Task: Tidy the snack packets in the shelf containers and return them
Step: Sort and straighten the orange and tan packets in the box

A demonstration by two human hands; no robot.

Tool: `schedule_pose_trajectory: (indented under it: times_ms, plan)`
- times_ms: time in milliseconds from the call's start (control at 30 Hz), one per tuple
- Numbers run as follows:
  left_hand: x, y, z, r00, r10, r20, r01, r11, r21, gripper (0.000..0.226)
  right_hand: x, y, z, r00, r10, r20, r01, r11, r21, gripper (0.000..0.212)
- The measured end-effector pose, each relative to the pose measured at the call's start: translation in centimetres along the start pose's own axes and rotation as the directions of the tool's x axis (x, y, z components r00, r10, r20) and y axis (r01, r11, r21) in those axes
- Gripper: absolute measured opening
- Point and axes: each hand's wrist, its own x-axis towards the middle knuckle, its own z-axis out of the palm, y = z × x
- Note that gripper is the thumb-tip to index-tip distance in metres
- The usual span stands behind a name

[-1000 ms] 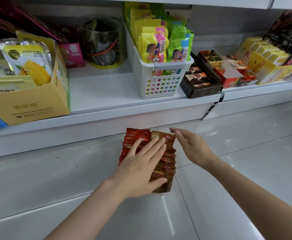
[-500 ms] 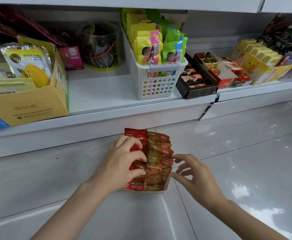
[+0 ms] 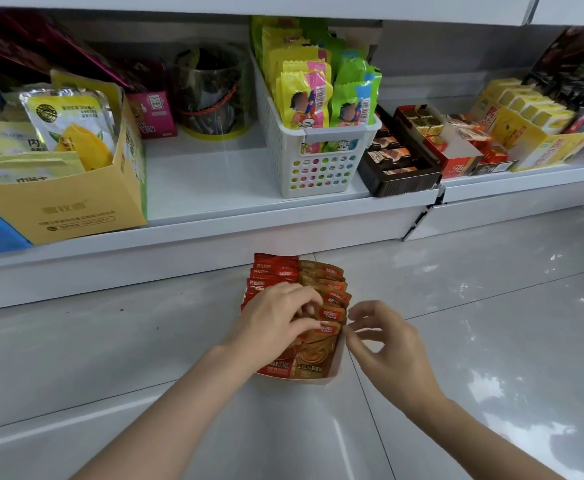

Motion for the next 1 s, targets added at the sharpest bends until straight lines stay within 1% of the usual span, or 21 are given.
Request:
schedule_pose_trajectory:
  times_ms: [33, 100, 200, 267, 333, 400, 433, 467, 567, 667, 733, 800, 867, 900, 933, 1000]
  plan:
    - [-0.5, -0.5, -0.5, 1.000, -0.006, -0.011, 0.005, 1.000, -0.022, 0.029, 0.0, -0.1, 0.2, 0.999, -0.045, 0.022, 0.046, 0.998, -0.046, 0.019]
    - [-1.7, -1.7, -1.7, 0.999, -0.026, -0.020, 0.026, 0.999, -0.019, 0.036, 0.4, 0.0, 0.7, 0.997, -0.059, 0.045, 0.064, 0.992, -0.113, 0.018]
    - [-3.1, -3.1, -3.1, 0.999, -0.006, -0.040, 0.010, 0.995, 0.104, 0.028, 0.7, 0.7, 1.7, 0.998, -0.032, 0.052, 0.043, 0.970, -0.240, 0.021]
    - [-3.7, -3.3, -3.5, 0.998, 0.020, -0.065, -0.010, 0.988, 0.155, 0.019, 0.5, 1.2, 2.2, 0.998, 0.012, 0.063, 0.005, 0.963, -0.270, 0.024]
    - [-4.0, -3.4, -3.6, 0.997, 0.010, -0.080, 0.002, 0.989, 0.146, 0.013, 0.6, 1.2, 2.0, 0.999, 0.027, 0.038, -0.016, 0.962, -0.271, 0.024]
    - [-4.1, -3.7, -3.7, 0.995, -0.010, -0.102, 0.023, 0.991, 0.128, 0.009, 1.2, 1.1, 1.0, 0.999, 0.011, -0.035, -0.019, 0.966, -0.256, 0.019]
    - [-4.1, -3.9, -3.8, 0.993, -0.010, -0.119, 0.025, 0.991, 0.129, 0.009, 1.5, 1.1, 0.4, 0.999, -0.002, -0.050, -0.011, 0.964, -0.266, 0.016]
    - [-4.0, -4.1, -4.0, 0.991, -0.008, -0.131, 0.025, 0.991, 0.130, 0.009, 1.5, 1.1, 0.1, 0.999, -0.014, -0.031, 0.004, 0.955, -0.296, 0.014]
    - [-3.6, -4.5, -4.7, 0.996, 0.015, -0.087, -0.003, 0.991, 0.133, 0.012, 0.9, 1.2, 0.3, 0.997, -0.007, 0.082, 0.041, 0.905, -0.424, 0.019]
    - [-2.9, -4.5, -4.7, 0.999, 0.027, -0.030, -0.023, 0.991, 0.133, 0.013, 1.5, 0.7, 0.4, 0.995, 0.041, 0.092, 0.011, 0.867, -0.498, 0.021]
    - [-2.7, -4.7, -4.4, 1.000, -0.006, -0.011, 0.007, 0.994, 0.111, 0.009, 1.7, 0.4, 0.4, 0.992, 0.071, 0.107, -0.006, 0.858, -0.514, 0.023]
    - [-2.7, -5.1, -4.6, 0.997, -0.067, -0.031, 0.069, 0.994, 0.084, 0.012, 1.6, 0.4, 0.3, 0.991, 0.064, 0.118, 0.006, 0.859, -0.512, 0.025]
    - [-2.8, -5.2, -4.9, 0.996, -0.088, -0.034, 0.091, 0.990, 0.104, 0.029, 1.4, 0.2, 0.1, 0.990, 0.071, 0.125, 0.005, 0.852, -0.523, 0.027]
    - [-2.8, -5.1, -5.1, 0.997, -0.071, -0.032, 0.074, 0.991, 0.113, 0.037, 1.4, 0.2, -0.1, 0.989, 0.076, 0.125, 0.001, 0.850, -0.527, 0.027]
    - [-2.7, -4.7, -5.2, 0.998, -0.047, -0.034, 0.051, 0.993, 0.109, 0.038, 1.3, 0.2, -0.2, 0.990, 0.075, 0.121, 0.000, 0.849, -0.528, 0.029]
    - [-2.1, -3.8, -5.3, 0.999, -0.023, -0.038, 0.026, 0.996, 0.080, 0.027, 1.1, -0.2, -0.1, 0.995, 0.026, 0.099, 0.028, 0.861, -0.508, 0.035]
